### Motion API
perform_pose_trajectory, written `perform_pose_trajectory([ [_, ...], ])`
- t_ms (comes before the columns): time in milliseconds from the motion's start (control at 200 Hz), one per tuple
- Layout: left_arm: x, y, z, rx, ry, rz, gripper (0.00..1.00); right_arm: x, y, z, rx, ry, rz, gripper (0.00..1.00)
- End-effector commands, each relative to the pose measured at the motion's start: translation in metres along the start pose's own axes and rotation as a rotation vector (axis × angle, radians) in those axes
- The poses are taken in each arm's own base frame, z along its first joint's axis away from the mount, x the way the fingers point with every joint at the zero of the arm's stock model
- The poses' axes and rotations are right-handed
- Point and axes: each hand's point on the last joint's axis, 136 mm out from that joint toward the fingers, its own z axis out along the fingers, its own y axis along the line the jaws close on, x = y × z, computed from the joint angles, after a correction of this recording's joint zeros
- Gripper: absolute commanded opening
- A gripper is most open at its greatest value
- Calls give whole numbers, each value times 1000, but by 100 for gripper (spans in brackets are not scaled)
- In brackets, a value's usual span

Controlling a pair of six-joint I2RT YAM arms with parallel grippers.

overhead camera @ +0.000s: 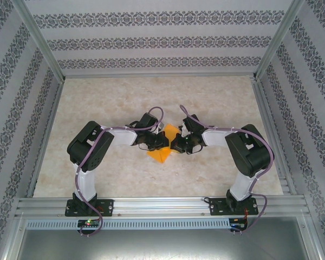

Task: Fold a paper plane with a square sheet of paper (pick it up from the middle)
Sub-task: Fold the triangle a second time at the center of the table.

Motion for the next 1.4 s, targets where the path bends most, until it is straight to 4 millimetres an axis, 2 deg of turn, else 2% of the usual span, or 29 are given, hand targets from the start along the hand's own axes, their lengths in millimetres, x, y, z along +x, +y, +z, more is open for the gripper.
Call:
perform_pose_trajectory([
  [0, -13, -30, -28, 24, -37, 77, 0, 16, -52, 8, 207, 36, 48, 5],
  [280, -19, 5, -46, -164, -14, 161, 0, 15, -48, 9, 192, 35, 39, 5],
  [729, -21, 22, -24, -186, 68, 185, 0, 14, -50, 7, 195, 31, 46, 5],
  [994, -20, 41, -16, -226, 84, 168, 0, 12, -49, 6, 194, 25, 44, 5],
  [1159, -16, 54, -9, -245, 106, 150, 0, 6, -38, 2, 173, -1, 23, 6],
  [1394, -8, 71, 2, -261, 137, 122, 0, -3, -5, -11, 106, -47, -36, 13],
])
